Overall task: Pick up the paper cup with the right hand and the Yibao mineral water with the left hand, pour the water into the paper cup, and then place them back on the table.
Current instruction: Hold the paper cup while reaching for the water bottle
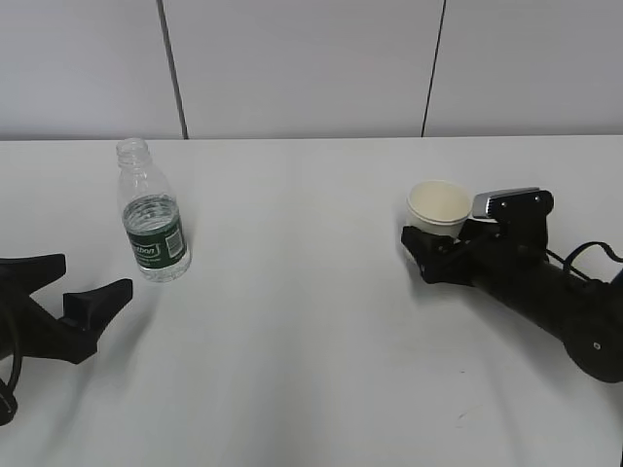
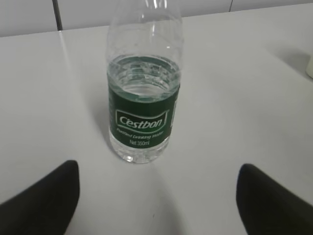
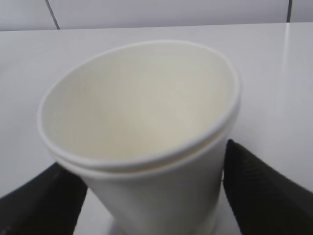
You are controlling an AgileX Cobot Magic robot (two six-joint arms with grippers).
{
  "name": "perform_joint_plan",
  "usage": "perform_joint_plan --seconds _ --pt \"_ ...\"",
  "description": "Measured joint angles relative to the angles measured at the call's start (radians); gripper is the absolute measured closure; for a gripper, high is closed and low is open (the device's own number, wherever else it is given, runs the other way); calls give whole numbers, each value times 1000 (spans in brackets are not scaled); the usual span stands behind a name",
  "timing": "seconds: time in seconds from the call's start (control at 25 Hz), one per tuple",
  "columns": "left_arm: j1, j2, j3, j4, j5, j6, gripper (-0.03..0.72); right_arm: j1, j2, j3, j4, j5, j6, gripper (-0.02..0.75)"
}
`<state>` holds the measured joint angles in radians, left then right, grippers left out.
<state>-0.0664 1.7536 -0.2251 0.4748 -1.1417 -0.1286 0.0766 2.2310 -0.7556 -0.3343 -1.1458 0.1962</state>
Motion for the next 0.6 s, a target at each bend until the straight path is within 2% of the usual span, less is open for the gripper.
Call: perform_joint_plan --seconds 0.36,0.6 --pt "0 0 0 0 0 0 95 0 26 -23 -33 0 6 78" --pt "0 0 0 0 0 0 95 0 26 -23 -25 0 6 156"
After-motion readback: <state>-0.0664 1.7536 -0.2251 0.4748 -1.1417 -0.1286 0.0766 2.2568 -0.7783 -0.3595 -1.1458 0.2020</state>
